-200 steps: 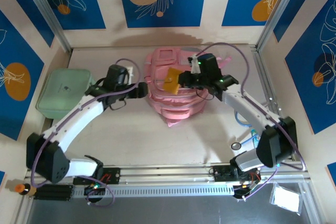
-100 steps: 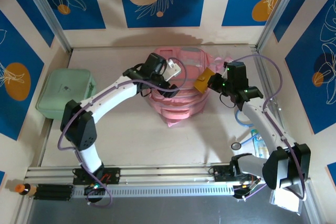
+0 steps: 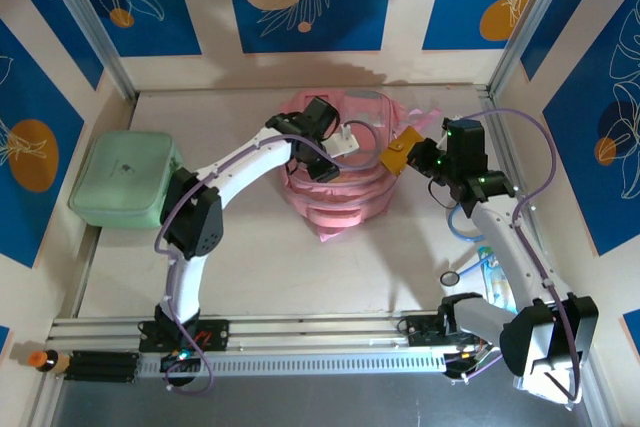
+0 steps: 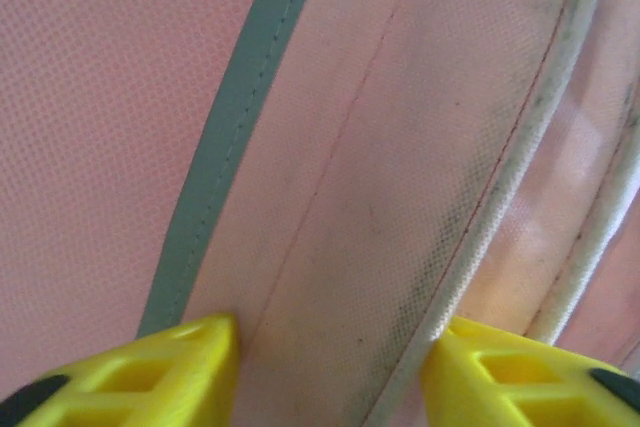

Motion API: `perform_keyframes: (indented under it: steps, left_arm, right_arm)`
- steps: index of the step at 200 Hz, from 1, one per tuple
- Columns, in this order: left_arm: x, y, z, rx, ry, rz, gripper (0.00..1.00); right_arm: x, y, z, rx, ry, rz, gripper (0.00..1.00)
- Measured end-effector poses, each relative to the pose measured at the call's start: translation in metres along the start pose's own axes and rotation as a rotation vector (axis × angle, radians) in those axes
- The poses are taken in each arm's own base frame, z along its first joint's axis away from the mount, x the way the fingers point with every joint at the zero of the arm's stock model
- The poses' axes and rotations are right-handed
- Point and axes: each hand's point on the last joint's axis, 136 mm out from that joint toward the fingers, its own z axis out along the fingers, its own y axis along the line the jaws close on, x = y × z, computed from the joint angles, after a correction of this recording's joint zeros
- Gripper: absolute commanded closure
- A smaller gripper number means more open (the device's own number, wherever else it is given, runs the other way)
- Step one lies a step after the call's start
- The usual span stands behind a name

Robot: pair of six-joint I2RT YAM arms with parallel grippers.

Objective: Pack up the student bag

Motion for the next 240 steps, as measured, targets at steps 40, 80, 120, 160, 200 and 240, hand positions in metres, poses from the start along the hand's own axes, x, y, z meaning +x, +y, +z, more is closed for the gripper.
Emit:
perform_keyframes:
  steps: [40,80,120,160,200,240]
  left_arm:
    - [-0.005,0.001,-0.011,-0.002,0.006,0.013,0.76]
    - [-0.020,0.013,-0.033,-0.004,-0.043,-0.023,0.92]
    - [-0.022,0.017,-0.037,0.024,-0.072,-0.099,0.99]
    - [-0.047,0.009,-0.050,0.103,-0.170,-0.231,1.00]
    - [-0.067,-0.006,-0.052,0.151,-0.221,-0.338,0.99]
    - [-0.084,-0.026,-0.052,0.181,-0.241,-0.382,1.00]
  right_arm:
    - [-0.002,0.000,-0.007,-0.003,-0.011,0.009,1.00]
    - [0.001,-0.007,-0.010,0.009,-0.021,0.038,1.00]
    - [0.009,-0.015,-0.009,0.019,-0.010,0.097,1.00]
    - [0.030,-0.015,-0.012,0.004,0.019,0.209,1.00]
    - [0.059,0.002,-0.010,-0.035,0.087,0.293,1.00]
    - [0.075,0.017,0.006,-0.051,0.141,0.348,1.00]
